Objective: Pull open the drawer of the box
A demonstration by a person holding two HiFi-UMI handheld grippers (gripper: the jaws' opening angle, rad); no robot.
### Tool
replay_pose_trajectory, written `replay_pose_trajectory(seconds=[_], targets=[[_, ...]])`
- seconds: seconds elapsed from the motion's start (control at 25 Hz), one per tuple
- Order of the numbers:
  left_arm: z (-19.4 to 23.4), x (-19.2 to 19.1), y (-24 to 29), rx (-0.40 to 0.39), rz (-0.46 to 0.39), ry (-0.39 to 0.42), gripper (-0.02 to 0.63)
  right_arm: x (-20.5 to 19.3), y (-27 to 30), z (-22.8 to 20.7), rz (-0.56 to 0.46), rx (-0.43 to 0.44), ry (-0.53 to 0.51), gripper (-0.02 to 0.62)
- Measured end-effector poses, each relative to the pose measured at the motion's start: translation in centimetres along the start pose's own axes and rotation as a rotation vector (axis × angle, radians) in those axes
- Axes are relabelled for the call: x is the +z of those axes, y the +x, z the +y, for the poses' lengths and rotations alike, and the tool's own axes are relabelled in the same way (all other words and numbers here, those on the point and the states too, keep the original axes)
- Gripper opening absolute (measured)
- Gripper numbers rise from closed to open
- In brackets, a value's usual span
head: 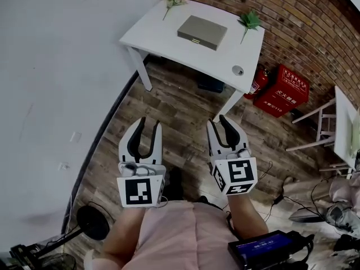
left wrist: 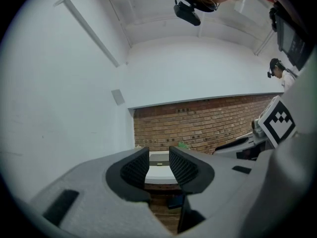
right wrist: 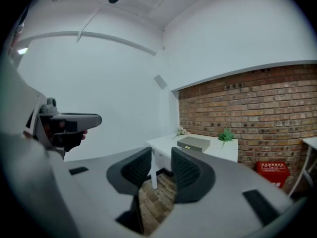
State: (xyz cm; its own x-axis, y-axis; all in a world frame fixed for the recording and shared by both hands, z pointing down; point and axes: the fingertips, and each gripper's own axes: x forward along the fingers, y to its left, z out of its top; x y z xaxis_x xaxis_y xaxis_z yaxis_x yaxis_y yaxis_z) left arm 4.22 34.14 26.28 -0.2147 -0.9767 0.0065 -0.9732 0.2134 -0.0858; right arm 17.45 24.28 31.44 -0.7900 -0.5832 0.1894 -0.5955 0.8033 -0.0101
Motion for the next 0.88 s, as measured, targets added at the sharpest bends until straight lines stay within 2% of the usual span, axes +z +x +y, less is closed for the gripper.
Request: replay_pose_trajectory(seconds=[0.2, 0.44, 0.6, 0.88], targets=[[3.6, 0.4, 3.4, -0.024, -0.032, 0.001, 0.133, 1.6, 4.0, 0.6, -0.020, -0.034, -0.011, 0.126], [5.9, 0.6, 6.7, -0.074, -0.061, 0.008, 0.133, 2.9, 7.3, 0.6, -0.034, -0.072, -0.021, 0.120], [6.6, 0.5, 8.5, -0.096, -0.075, 0.016, 0.133, 3.4, 8.6, 0.2, -0.039, -0.093, -0.019, 0.120], [6.7, -0.8, 11.4, -0.128, -0.041, 0.019, 0.133, 2.2, 10.2, -1.5, -0.006, -0.129, 0.002, 0.117]])
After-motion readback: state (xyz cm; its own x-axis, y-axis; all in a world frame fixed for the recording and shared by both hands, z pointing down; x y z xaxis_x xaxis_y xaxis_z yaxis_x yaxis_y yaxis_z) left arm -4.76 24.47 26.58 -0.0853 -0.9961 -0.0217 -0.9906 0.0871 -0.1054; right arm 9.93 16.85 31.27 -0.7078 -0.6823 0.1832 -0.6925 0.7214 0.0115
